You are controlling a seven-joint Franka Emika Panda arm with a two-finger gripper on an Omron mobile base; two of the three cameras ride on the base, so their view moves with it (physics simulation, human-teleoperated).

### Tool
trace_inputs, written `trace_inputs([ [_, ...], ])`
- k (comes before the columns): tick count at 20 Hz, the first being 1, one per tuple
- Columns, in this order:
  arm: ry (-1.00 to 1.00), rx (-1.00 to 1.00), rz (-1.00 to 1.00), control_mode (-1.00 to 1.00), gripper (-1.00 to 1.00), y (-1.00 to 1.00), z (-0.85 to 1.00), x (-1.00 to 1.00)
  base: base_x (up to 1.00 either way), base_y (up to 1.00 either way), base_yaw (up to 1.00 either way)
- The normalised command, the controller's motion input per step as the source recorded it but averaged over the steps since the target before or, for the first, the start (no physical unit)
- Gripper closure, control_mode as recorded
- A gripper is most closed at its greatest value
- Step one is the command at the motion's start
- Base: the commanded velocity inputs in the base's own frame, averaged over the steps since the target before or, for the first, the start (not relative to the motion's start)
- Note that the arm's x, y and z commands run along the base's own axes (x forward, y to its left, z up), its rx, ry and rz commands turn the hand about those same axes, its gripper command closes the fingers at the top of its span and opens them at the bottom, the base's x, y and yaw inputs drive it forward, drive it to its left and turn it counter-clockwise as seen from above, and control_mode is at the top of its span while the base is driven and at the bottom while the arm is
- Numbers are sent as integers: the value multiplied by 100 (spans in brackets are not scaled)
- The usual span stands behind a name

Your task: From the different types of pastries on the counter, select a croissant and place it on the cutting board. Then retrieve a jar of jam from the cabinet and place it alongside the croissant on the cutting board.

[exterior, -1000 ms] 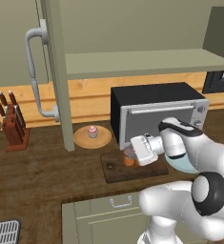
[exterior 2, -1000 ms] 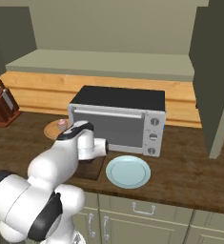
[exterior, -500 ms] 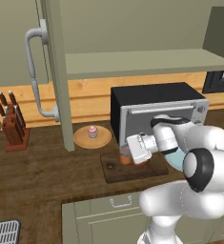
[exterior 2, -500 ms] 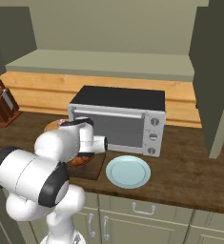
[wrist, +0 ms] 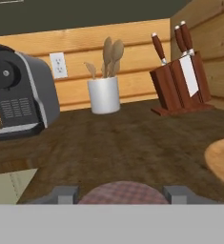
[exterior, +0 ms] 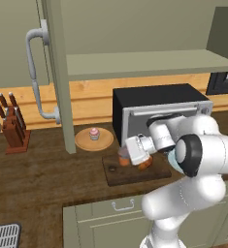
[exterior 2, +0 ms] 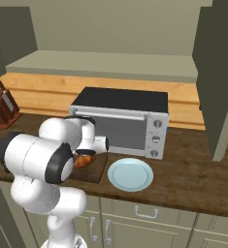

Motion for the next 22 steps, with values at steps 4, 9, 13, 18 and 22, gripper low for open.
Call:
trace_inputs([
  [4,0,-2,0,-100,-100,3,-14,23,0,0,0],
  [9,-1,-1,0,-100,-100,0,-26,13,0,0,0],
  [13,-2,-1,0,-100,-100,0,-22,6,0,0,0],
  [18,-12,0,0,-100,-100,-1,13,0,0,0,0],
  [22,-27,7,0,-100,-100,-16,54,-4,0,0,0],
])
